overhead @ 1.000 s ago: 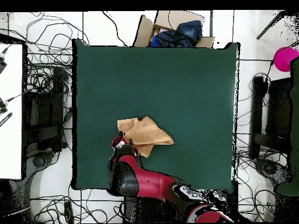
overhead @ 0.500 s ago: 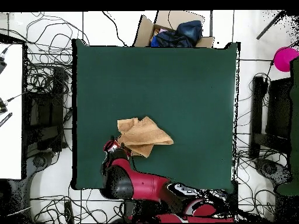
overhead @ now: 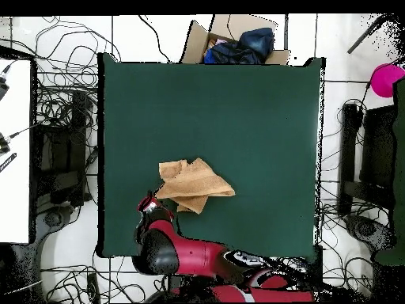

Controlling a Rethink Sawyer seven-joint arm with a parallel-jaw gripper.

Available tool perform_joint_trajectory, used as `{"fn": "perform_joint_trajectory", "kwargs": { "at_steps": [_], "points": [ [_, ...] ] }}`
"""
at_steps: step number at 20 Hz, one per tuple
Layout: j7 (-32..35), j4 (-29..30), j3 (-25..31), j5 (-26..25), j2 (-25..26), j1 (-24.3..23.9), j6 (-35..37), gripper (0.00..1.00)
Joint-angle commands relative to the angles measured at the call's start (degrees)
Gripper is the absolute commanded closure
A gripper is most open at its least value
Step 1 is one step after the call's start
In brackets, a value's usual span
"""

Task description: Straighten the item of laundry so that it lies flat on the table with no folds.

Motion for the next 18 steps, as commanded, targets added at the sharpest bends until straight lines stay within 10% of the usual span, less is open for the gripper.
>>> {"fn": "perform_joint_trajectory", "kwargs": {
  "at_steps": [1,18],
  "points": [
    [14.4,-2.0,3.2,3.5,3.2,1.1,3.0,0.00],
    [12.0,-4.8,-1.1,1.7,10.0,2.5,-1.8,0.00]
  ]
}}
